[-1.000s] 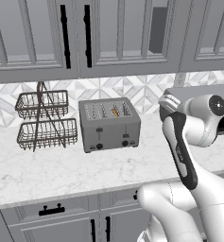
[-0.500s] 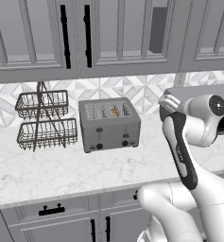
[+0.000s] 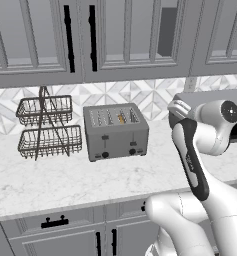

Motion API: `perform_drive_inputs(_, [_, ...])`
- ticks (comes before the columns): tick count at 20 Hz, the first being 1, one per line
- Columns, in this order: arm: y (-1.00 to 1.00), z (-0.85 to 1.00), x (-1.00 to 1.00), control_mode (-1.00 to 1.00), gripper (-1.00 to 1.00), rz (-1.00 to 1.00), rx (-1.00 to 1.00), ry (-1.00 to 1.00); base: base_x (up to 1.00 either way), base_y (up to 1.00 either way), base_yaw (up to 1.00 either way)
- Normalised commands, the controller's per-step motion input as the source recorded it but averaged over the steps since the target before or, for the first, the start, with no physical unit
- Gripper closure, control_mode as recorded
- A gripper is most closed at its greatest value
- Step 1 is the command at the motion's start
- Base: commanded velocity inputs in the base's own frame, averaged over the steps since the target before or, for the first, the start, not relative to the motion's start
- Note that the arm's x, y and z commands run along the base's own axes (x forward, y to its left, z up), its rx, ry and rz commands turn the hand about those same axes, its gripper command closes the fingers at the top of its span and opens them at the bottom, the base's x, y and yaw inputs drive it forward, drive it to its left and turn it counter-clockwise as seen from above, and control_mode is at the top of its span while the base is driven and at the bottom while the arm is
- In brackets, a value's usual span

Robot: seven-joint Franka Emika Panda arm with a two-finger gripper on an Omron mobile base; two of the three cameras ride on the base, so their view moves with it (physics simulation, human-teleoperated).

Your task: Start the toaster. Once the lever pops up, take the bread to the plate on the dining counter.

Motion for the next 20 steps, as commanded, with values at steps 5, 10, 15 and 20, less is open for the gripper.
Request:
perform_drive_inputs(5, [0.0,0.0,0.0,-1.0,-1.0,0.0,0.0,0.0,0.0,0.0,0.0])
perform_drive_inputs(10, [0.0,0.0,0.0,-1.0,-1.0,0.0,0.0,0.0,0.0,0.0,0.0])
perform_drive_inputs(15, [0.0,0.0,0.0,-1.0,-1.0,0.0,0.0,0.0,0.0,0.0,0.0])
perform_drive_inputs(20, [0.0,0.0,0.0,-1.0,-1.0,0.0,0.0,0.0,0.0,0.0,0.0])
